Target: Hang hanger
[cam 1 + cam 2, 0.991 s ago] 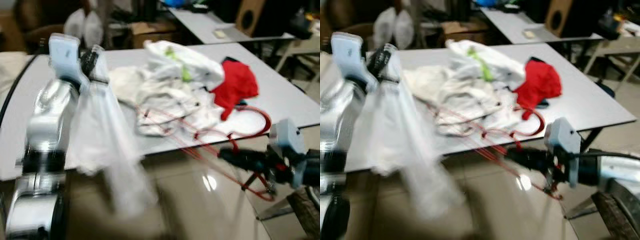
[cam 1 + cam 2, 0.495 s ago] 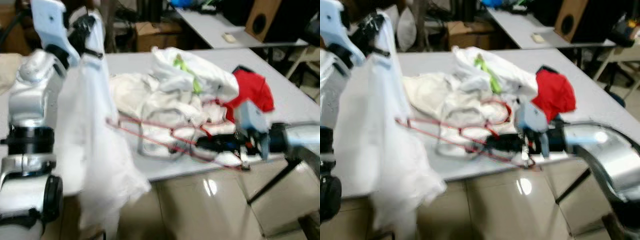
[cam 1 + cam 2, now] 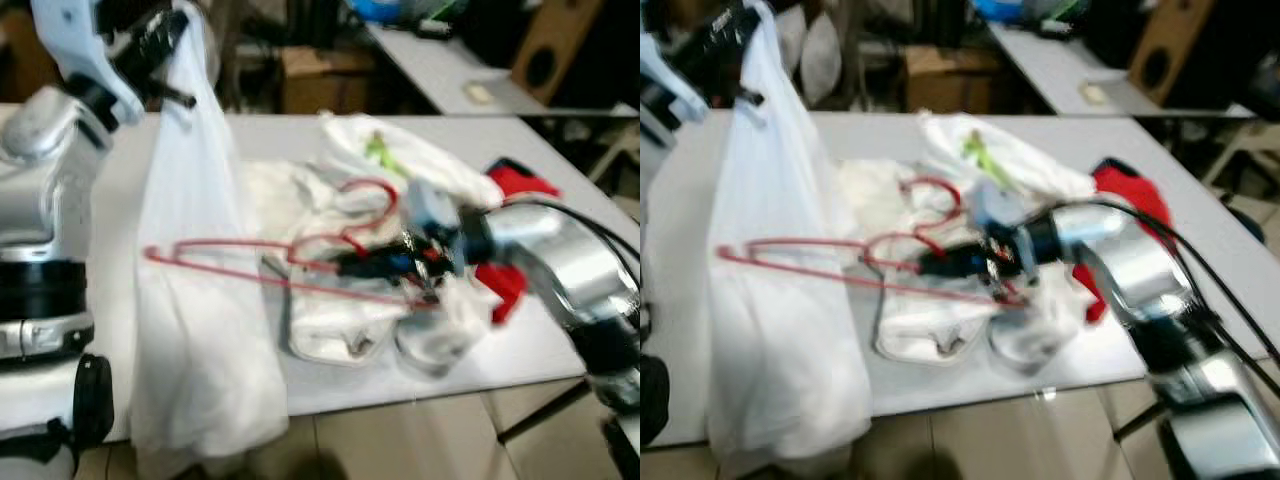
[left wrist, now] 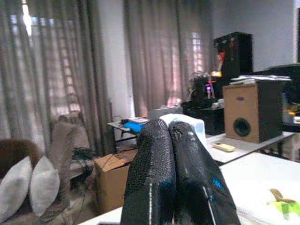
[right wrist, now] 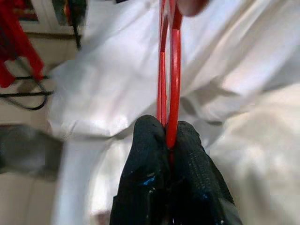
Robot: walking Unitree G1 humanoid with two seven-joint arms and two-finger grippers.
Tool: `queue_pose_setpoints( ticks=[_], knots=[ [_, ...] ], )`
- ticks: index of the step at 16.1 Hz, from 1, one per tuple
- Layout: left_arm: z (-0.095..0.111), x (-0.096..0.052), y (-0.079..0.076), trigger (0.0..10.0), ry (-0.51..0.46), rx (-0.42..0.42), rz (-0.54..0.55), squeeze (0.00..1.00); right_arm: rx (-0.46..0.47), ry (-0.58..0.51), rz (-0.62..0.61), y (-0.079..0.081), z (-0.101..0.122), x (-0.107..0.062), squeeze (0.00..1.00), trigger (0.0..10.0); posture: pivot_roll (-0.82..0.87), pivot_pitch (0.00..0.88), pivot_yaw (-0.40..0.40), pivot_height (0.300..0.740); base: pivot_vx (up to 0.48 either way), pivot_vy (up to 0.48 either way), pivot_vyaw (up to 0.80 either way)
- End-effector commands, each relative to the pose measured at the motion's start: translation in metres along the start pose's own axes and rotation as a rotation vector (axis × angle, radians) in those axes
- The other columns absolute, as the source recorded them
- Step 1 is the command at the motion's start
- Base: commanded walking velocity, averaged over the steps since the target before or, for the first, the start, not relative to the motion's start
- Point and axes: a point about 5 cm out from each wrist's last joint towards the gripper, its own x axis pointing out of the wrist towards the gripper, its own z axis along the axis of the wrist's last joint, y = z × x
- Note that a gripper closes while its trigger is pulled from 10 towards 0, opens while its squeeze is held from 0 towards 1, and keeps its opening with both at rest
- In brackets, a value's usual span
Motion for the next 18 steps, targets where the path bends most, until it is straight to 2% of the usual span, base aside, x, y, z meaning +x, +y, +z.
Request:
queue_pose_setpoints(
  ticks=[1,3,5,6,8,9,11,12,15,18],
  knots=[
    [0.008,0.006,-0.014,10.0,-0.029,0.003,-0.078,0.00,-0.007,0.022,-0.040,-0.006,-0.004,-0.003,0.00,10.0,-0.07,0.000,-0.046,0.740,0.000,0.000,0.00],
    [0.019,0.007,-0.017,10.0,-0.086,-0.026,-0.112,0.00,-0.069,0.046,-0.152,-0.029,0.001,0.006,0.00,10.0,-0.06,0.000,-0.043,0.740,0.000,0.000,0.00],
    [0.041,0.006,-0.019,10.0,-0.195,-0.072,-0.156,0.00,-0.166,0.056,-0.436,-0.067,0.019,0.005,0.00,10.0,-0.05,0.000,-0.042,0.740,0.000,0.000,0.00],
    [0.054,0.005,-0.019,10.0,-0.272,-0.105,-0.175,0.00,-0.203,-0.020,-0.615,-0.084,0.038,-0.001,0.00,10.0,-0.05,0.000,-0.045,0.740,0.000,0.000,0.00],
    [0.073,0.002,-0.018,10.0,-0.386,-0.153,-0.188,0.00,-0.252,-0.175,-0.817,-0.100,0.070,-0.011,0.00,10.0,-0.05,0.000,-0.045,0.740,0.000,0.000,0.00],
    [0.077,0.002,-0.017,10.0,-0.411,-0.163,-0.187,0.00,-0.282,-0.205,-0.847,-0.101,0.078,-0.013,0.00,10.0,-0.05,0.000,-0.045,0.740,0.000,0.000,0.00],
    [0.094,-0.003,-0.011,10.0,-0.522,-0.184,-0.167,0.00,-0.348,-0.457,-0.946,-0.105,0.118,-0.027,0.00,10.0,-0.04,0.000,-0.047,0.740,0.000,0.000,0.00],
    [0.100,-0.007,-0.006,10.0,-0.573,-0.201,-0.138,0.00,-0.415,-0.522,-0.981,-0.104,0.129,-0.029,0.00,10.0,-0.04,0.000,-0.048,0.740,0.000,0.000,0.00],
    [0.104,-0.010,-0.003,10.0,-0.610,-0.218,-0.127,0.00,-0.478,-0.550,-1.013,-0.103,0.132,-0.029,0.00,10.0,-0.05,0.000,-0.046,0.740,0.000,0.000,0.00],
    [0.108,-0.013,-0.005,10.0,-0.675,-0.248,-0.142,0.00,-0.573,-0.601,-1.105,-0.101,0.138,-0.037,0.00,10.0,-0.06,0.000,-0.033,0.740,0.000,0.000,0.00]
  ],
)
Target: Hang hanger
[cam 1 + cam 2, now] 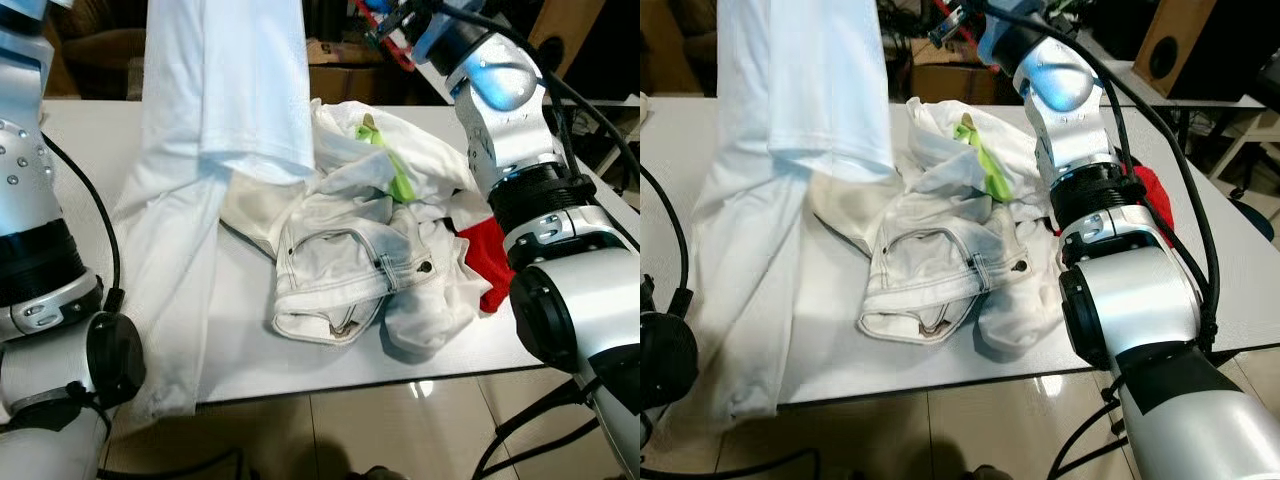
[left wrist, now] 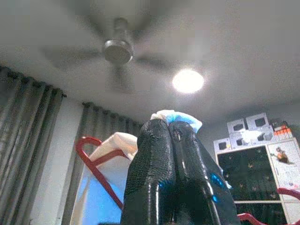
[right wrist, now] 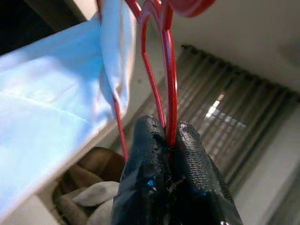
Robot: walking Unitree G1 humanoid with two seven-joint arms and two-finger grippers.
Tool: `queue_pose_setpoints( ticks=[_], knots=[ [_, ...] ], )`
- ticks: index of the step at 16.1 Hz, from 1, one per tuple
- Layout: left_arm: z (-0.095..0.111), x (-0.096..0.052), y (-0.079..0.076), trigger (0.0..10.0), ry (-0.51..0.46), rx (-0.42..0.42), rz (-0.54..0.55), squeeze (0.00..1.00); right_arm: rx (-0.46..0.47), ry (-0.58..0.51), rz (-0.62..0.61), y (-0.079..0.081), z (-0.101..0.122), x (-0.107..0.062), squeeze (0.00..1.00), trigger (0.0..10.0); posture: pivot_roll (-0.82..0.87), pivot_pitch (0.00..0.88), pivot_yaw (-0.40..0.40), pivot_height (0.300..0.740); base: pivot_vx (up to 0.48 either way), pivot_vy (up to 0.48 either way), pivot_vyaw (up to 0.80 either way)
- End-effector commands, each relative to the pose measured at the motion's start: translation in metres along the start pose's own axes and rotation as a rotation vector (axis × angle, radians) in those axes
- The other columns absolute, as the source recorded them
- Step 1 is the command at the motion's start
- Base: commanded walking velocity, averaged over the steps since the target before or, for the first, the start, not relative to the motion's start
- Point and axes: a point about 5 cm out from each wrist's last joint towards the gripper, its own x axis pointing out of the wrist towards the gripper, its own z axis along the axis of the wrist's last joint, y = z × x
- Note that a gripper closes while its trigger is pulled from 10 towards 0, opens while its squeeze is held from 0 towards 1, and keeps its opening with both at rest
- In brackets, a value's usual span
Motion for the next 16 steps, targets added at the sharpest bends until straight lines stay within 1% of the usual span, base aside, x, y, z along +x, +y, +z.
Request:
queue_pose_setpoints(
  ticks=[1,2,3,4,6,7,8,9,10,11,12,13,14,15,16],
  knots=[
    [0.007,0.007,-0.002,10.0,-0.040,0.013,-0.016,0.00,-0.027,-0.048,-0.084,-0.019,0.015,0.007,0.00,10.0,-0.06,0.000,-0.026,0.740,0.000,0.000,0.00],
    [0.006,0.009,0.001,10.0,-0.039,0.031,-0.011,0.00,-0.044,-0.051,-0.098,-0.024,0.022,0.012,0.00,10.0,-0.06,0.000,-0.024,0.740,0.000,0.000,0.00],
    [0.009,0.013,0.002,10.0,-0.058,0.042,-0.009,0.00,-0.073,-0.086,-0.129,-0.031,0.036,0.021,0.00,10.0,-0.06,0.000,-0.023,0.740,0.000,0.000,0.00],
    [0.012,0.016,0.002,10.0,-0.079,0.036,-0.011,0.00,-0.088,-0.125,-0.158,-0.038,0.048,0.027,0.00,10.0,-0.06,0.000,-0.024,0.740,0.000,0.000,0.00],
    [0.012,0.014,0.002,10.0,-0.069,0.051,-0.007,0.00,-0.090,-0.143,-0.148,-0.038,0.054,0.031,0.00,10.0,-0.06,0.000,-0.028,0.740,0.000,0.000,0.00],
    [0.008,0.010,0.003,10.0,-0.045,0.065,0.004,0.00,-0.117,-0.111,-0.093,-0.028,0.047,0.032,0.00,10.0,-0.05,0.000,-0.038,0.740,0.000,0.000,0.00],
    [0.002,0.004,0.004,10.0,-0.013,0.072,0.014,0.00,-0.130,-0.060,-0.021,-0.014,0.033,0.028,0.00,10.0,-0.05,0.000,-0.045,0.740,0.000,0.000,0.00],
    [-0.007,-0.005,0.005,10.0,0.047,0.102,0.033,0.00,-0.141,-0.006,0.045,0.001,0.016,0.021,0.00,10.0,-0.04,0.000,-0.051,0.740,0.000,0.000,0.00],
    [-0.021,-0.021,0.009,10.0,0.143,0.134,0.068,0.00,-0.117,0.068,0.125,0.019,-0.005,0.011,0.00,10.0,-0.04,0.000,-0.050,0.740,0.000,0.000,0.00],
    [-0.048,-0.052,0.024,10.0,0.381,0.248,0.186,0.00,-0.055,0.166,0.308,0.054,-0.036,-0.012,0.00,10.0,-0.04,0.000,-0.050,0.740,0.000,0.000,0.00],
    [-0.064,-0.079,0.036,10.0,0.550,0.343,0.288,0.00,-0.024,0.217,0.457,0.079,-0.054,-0.033,0.00,10.0,-0.04,0.000,-0.049,0.740,0.000,0.000,0.00],
    [-0.070,-0.097,0.044,10.0,0.636,0.393,0.364,0.00,-0.003,0.240,0.550,0.094,-0.063,-0.047,0.00,10.0,-0.04,0.000,-0.050,0.740,0.000,0.000,0.00],
    [-0.075,-0.116,0.053,10.0,0.720,0.454,0.452,0.00,0.047,0.242,0.638,0.107,-0.068,-0.062,0.00,10.0,-0.04,0.000,-0.047,0.740,0.000,0.000,0.00],
    [-0.075,-0.126,0.058,10.0,0.757,0.495,0.502,0.00,0.082,0.244,0.682,0.112,-0.070,-0.071,0.00,10.0,-0.04,0.000,-0.045,0.740,0.000,0.000,0.00],
    [-0.075,-0.137,0.065,10.0,0.807,0.562,0.555,0.00,0.116,0.240,0.733,0.118,-0.071,-0.082,0.00,10.0,-0.05,0.000,-0.038,0.740,0.000,0.000,0.00]
  ],
)
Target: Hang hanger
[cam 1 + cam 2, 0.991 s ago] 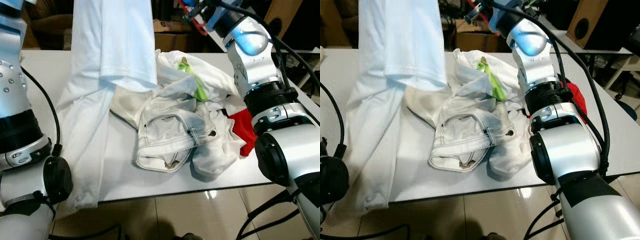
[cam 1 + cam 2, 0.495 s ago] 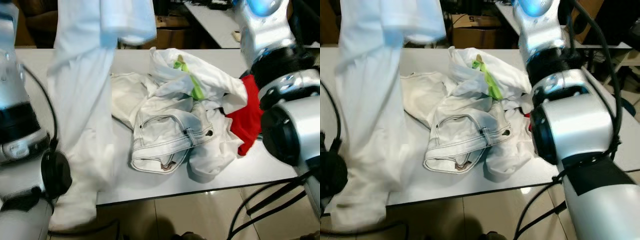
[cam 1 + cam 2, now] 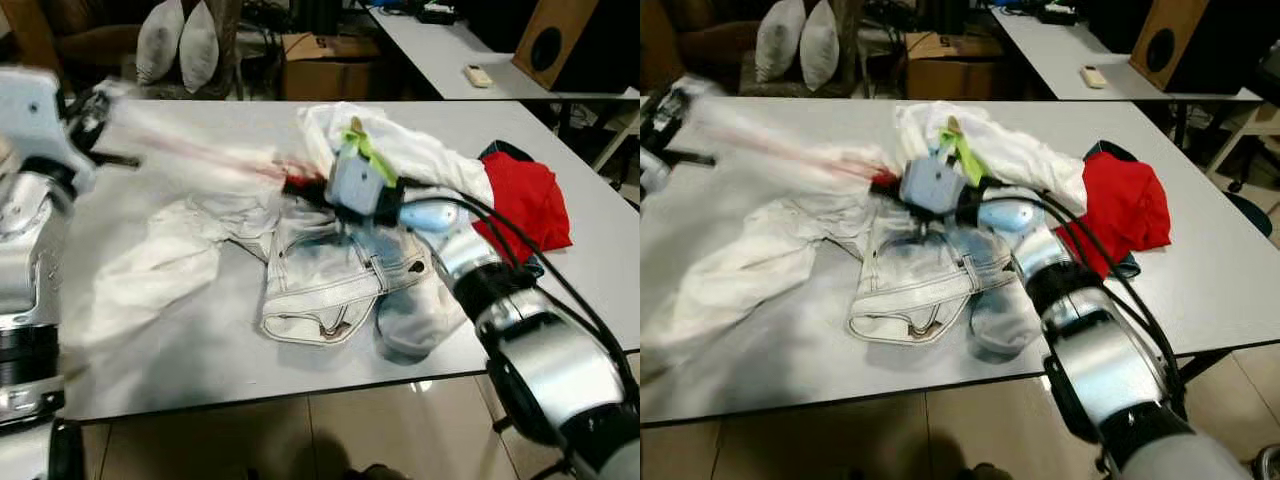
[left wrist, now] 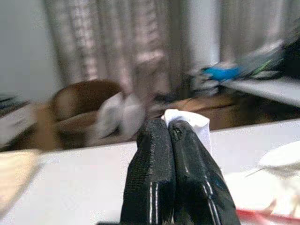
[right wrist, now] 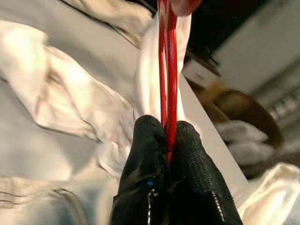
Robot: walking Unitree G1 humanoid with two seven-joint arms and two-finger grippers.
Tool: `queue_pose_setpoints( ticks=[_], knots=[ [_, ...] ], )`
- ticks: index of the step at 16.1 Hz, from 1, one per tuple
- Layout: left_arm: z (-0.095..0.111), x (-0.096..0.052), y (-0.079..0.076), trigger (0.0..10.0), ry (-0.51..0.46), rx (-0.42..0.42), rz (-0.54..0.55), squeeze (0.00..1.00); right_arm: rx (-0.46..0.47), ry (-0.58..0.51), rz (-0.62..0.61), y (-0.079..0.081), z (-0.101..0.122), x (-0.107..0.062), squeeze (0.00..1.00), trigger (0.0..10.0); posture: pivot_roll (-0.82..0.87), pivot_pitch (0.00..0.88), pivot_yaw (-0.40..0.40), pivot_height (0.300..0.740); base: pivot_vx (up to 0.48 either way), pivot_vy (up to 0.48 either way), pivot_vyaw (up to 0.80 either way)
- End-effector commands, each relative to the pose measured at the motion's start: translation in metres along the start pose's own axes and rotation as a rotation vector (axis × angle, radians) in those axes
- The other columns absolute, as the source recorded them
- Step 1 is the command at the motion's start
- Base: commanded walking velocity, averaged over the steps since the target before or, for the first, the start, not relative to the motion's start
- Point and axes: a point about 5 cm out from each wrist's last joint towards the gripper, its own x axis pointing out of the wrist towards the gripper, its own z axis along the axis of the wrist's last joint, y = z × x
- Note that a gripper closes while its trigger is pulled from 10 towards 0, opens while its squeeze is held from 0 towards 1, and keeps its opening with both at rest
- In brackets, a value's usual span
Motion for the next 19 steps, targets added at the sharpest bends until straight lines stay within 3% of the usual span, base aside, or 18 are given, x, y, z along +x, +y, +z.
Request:
queue_pose_setpoints(
  ticks=[1,2,4,5,6,7,8,10,11,14,16,18,19],
  knots=[
    [-0.005,-0.002,0.010,10.0,0.028,0.109,0.074,0.00,0.007,-0.016,0.071,0.006,0.003,-0.008,0.00,10.0,-0.05,0.000,-0.027,0.740,0.000,0.000,0.00],
    [-0.011,-0.004,0.015,10.0,0.062,0.172,0.098,0.00,0.026,-0.020,0.113,0.012,0.005,-0.016,0.00,10.0,-0.05,0.000,-0.023,0.740,0.000,0.000,0.00],
    [-0.024,-0.011,0.012,10.0,0.127,0.171,0.028,0.00,0.041,-0.029,0.142,0.016,0.014,-0.033,0.00,10.0,-0.06,0.000,-0.014,0.740,0.000,0.000,0.00],
    [-0.038,-0.019,-0.001,10.0,0.224,0.148,-0.125,0.00,0.058,-0.040,0.145,0.017,0.021,-0.042,0.00,10.0,-0.06,0.000,-0.007,0.740,0.000,0.000,0.00],
    [-0.057,-0.039,-0.028,10.0,0.351,0.139,-0.415,0.00,0.091,-0.066,0.122,0.015,0.030,-0.050,0.00,10.0,-0.06,0.000,-0.002,0.740,0.000,0.000,0.00],
    [-0.068,-0.064,-0.051,10.0,0.474,0.075,-0.648,0.15,0.122,-0.093,0.072,0.012,0.041,-0.060,0.00,10.0,-0.06,0.000,0.004,0.740,0.000,0.000,0.00],
    [-0.071,-0.080,-0.060,10.0,0.552,0.097,-0.758,1.00,0.135,-0.101,0.001,0.008,0.048,-0.069,0.00,10.0,-0.07,0.000,0.004,0.740,0.000,0.000,0.00],
    [-0.067,-0.088,-0.057,10.0,0.608,0.170,-0.836,1.00,0.148,-0.077,-0.059,0.012,0.053,-0.080,0.00,10.0,-0.07,0.000,0.006,0.740,0.000,0.000,0.00],
    [-0.057,-0.092,-0.049,10.0,0.628,0.215,-0.929,1.00,0.177,-0.048,-0.105,0.020,0.055,-0.088,0.00,10.0,-0.08,0.000,0.017,0.740,0.000,0.000,0.00],
    [-0.033,-0.090,-0.028,10.0,0.650,0.297,-1.056,1.00,0.243,0.034,-0.203,0.031,0.055,-0.106,0.00,10.0,-0.08,0.000,0.023,0.740,0.000,0.000,0.00],
    [-0.019,-0.082,-0.018,10.0,0.617,0.272,-1.038,1.00,0.326,0.051,-0.301,0.034,0.053,-0.114,0.00,10.0,-0.07,0.000,0.018,0.740,0.000,0.000,0.00],
    [-0.001,-0.073,-0.011,10.0,0.481,0.157,-1.005,1.00,0.392,0.057,-0.403,0.037,0.051,-0.115,0.00,10.0,-0.07,0.000,0.014,0.740,0.000,0.000,0.00],
    [0.001,-0.071,-0.006,10.0,0.476,0.172,-0.988,1.00,0.455,0.070,-0.425,0.042,0.049,-0.116,0.00,10.0,-0.07,0.000,0.007,0.740,0.000,0.000,0.00]
  ],
)
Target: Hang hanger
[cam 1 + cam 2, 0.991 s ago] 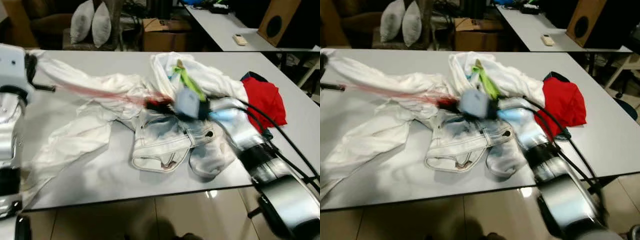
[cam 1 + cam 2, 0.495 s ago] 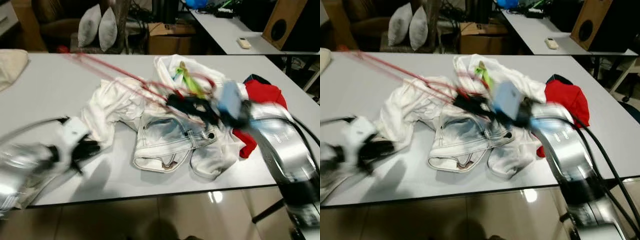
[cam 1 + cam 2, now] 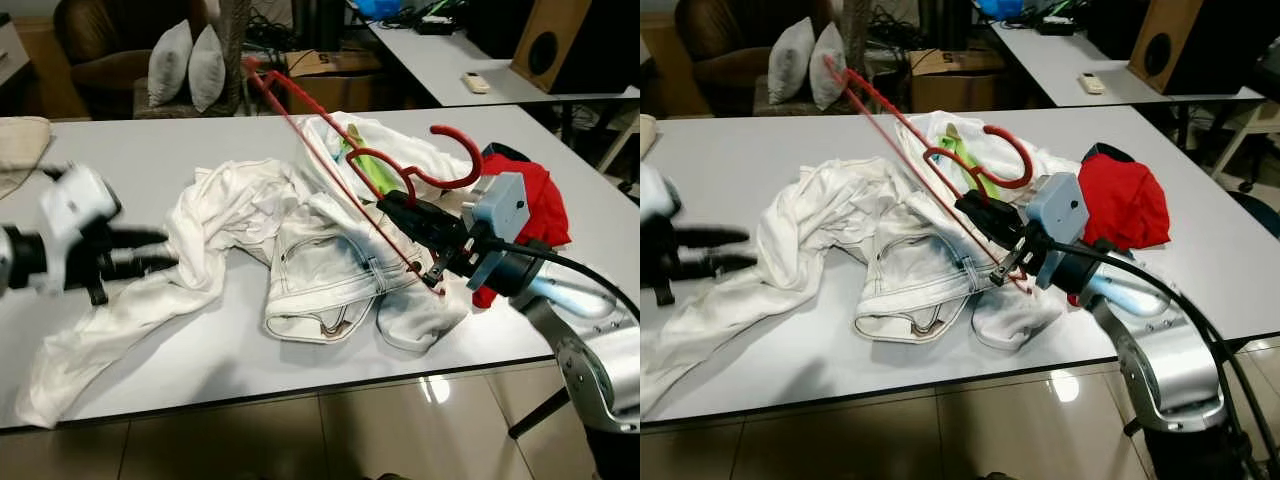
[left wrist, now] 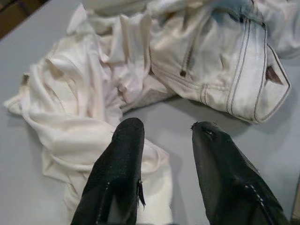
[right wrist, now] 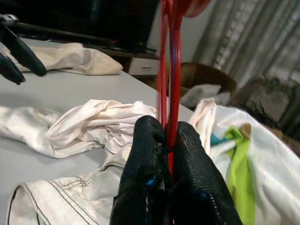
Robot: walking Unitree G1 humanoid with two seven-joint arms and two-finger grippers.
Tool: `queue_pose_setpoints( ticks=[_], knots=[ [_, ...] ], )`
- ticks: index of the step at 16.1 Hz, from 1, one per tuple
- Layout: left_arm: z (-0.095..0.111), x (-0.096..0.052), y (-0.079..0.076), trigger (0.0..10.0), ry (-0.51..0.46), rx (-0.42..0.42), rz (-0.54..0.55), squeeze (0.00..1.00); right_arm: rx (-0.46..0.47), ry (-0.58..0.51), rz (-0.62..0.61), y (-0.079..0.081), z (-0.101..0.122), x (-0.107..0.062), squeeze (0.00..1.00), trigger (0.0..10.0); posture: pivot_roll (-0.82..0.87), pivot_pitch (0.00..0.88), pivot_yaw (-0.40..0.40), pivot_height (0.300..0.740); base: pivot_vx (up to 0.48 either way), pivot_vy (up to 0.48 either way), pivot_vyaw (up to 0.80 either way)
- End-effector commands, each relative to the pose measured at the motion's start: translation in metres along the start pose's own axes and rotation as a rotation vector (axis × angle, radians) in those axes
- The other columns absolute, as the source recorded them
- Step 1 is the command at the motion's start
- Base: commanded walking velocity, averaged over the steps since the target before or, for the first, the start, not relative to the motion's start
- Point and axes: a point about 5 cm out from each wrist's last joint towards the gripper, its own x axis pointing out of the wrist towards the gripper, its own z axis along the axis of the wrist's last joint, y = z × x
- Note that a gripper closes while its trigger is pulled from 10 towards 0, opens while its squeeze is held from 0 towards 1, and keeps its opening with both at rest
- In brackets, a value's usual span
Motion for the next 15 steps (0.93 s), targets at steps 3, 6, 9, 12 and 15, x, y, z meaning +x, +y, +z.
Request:
queue_pose_setpoints(
  ticks=[3,6,9,12,15],
  knots=[
    [0.002,-0.009,0.012,10.0,0.008,0.030,0.046,1.00,0.089,0.021,-0.122,-0.006,0.002,-0.006,0.00,10.0,-0.08,0.000,0.013,0.740,0.000,0.000,0.00],
    [0.033,0.010,0.019,10.0,-0.384,-0.116,0.120,1.00,0.147,-0.042,-0.291,-0.018,0.008,-0.003,0.00,10.0,-0.09,0.000,0.011,0.740,0.000,0.000,0.00],
    [0.042,0.049,0.016,10.0,-0.578,-0.248,0.263,1.00,0.173,-0.091,-0.356,-0.016,0.013,0.001,0.00,10.0,-0.09,0.000,0.015,0.740,0.000,0.000,0.00],
    [0.021,0.085,-0.010,10.0,-0.523,-0.305,0.433,1.00,0.241,-0.076,-0.428,0.000,0.000,0.008,0.00,10.0,-0.10,0.000,0.019,0.740,0.000,0.000,0.00],
    [0.017,0.098,-0.031,10.0,-0.517,-0.248,0.520,0.30,0.288,-0.027,-0.493,0.009,-0.016,0.008,0.00,10.0,-0.09,0.000,-0.002,0.740,0.000,0.000,0.00]
  ],
)
